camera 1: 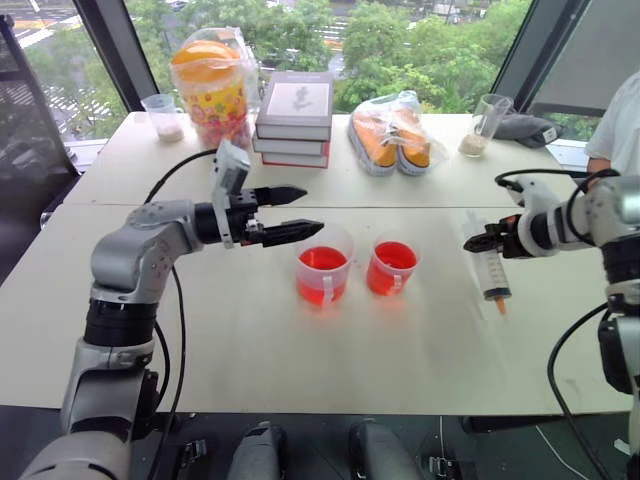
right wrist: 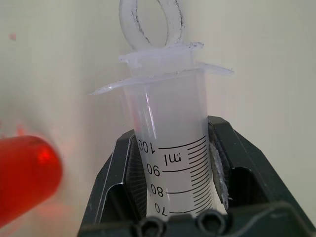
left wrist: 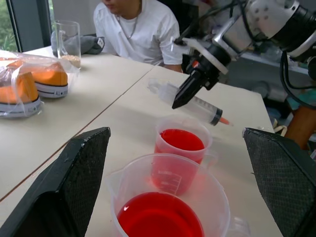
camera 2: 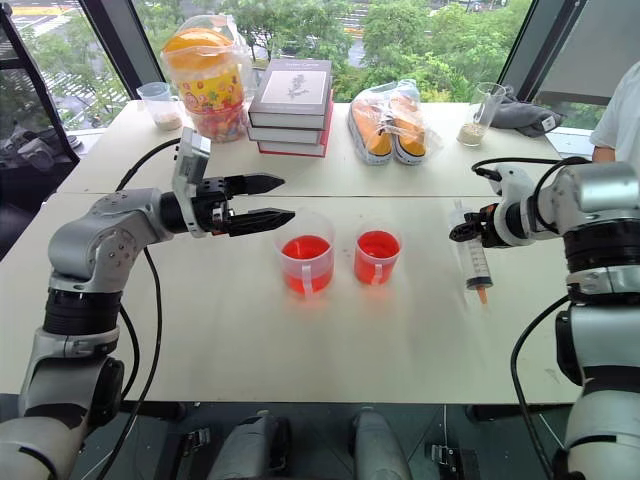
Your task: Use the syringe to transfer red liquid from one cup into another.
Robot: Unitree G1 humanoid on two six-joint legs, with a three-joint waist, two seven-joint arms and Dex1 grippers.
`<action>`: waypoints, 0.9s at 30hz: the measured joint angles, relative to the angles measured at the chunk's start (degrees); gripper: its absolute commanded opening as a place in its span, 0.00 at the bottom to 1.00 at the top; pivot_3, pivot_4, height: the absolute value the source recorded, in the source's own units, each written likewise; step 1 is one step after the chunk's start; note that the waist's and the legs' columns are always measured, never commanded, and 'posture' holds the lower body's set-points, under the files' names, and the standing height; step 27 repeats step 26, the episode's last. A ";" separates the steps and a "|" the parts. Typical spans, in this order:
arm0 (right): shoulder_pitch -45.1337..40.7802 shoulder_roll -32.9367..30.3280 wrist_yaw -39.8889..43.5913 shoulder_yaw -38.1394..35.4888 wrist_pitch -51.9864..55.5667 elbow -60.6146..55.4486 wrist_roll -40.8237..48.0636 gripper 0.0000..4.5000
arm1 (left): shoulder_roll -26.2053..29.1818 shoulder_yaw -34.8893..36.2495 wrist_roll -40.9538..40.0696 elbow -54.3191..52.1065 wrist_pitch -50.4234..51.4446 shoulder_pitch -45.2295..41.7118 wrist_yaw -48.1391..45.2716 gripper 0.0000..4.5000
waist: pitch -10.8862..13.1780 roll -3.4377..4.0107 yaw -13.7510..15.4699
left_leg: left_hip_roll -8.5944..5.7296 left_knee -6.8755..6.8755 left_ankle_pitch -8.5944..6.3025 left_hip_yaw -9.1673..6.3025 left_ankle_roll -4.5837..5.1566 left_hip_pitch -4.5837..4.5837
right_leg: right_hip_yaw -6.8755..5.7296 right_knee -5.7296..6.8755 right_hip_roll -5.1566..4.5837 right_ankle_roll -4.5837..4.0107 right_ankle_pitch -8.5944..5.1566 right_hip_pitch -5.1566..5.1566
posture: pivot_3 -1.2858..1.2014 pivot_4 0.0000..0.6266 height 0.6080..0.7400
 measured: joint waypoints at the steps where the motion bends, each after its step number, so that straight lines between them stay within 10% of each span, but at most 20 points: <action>1: -0.31 1.00 0.82 0.49 -1.19 2.04 -1.28 0.31 | 0.31 0.10 -0.31 -0.57 0.16 0.32 0.36 0.99 | 0.00 0.00 -0.03 | 0.00 0.00 0.00 0.00 0.00 0.00 | 0.00 0.01 0.01 0.00 0.00 0.00 | 0.52 0.24 1.00; 5: -1.56 4.54 3.12 1.21 -5.24 9.37 -6.28 0.31 | 1.08 0.30 -1.58 -2.18 0.62 1.12 2.17 0.99 | 0.00 0.00 0.12 | 0.00 0.01 0.00 0.00 0.00 0.00 | 0.00 0.01 0.01 0.00 0.00 0.01 | 0.52 0.24 1.00; 11: -3.10 5.69 5.49 -0.68 -7.65 13.11 -9.86 0.98 | 2.63 0.74 -3.99 -4.48 2.32 2.94 3.61 1.00 | 0.00 -0.01 0.13 | 0.00 0.05 0.00 0.01 0.00 0.03 | 0.00 0.02 -0.01 0.01 0.01 0.05 | 0.52 0.24 1.00; 27: 23.47 -6.35 15.31 -29.57 2.13 -55.06 8.56 0.98 | 9.64 3.59 -8.49 -11.10 6.78 10.24 5.75 1.00 | -0.03 -0.06 0.53 | 0.01 0.01 0.00 -0.10 -0.01 0.11 | -0.08 -0.08 -0.04 0.02 -0.02 0.22 | 0.52 0.24 1.00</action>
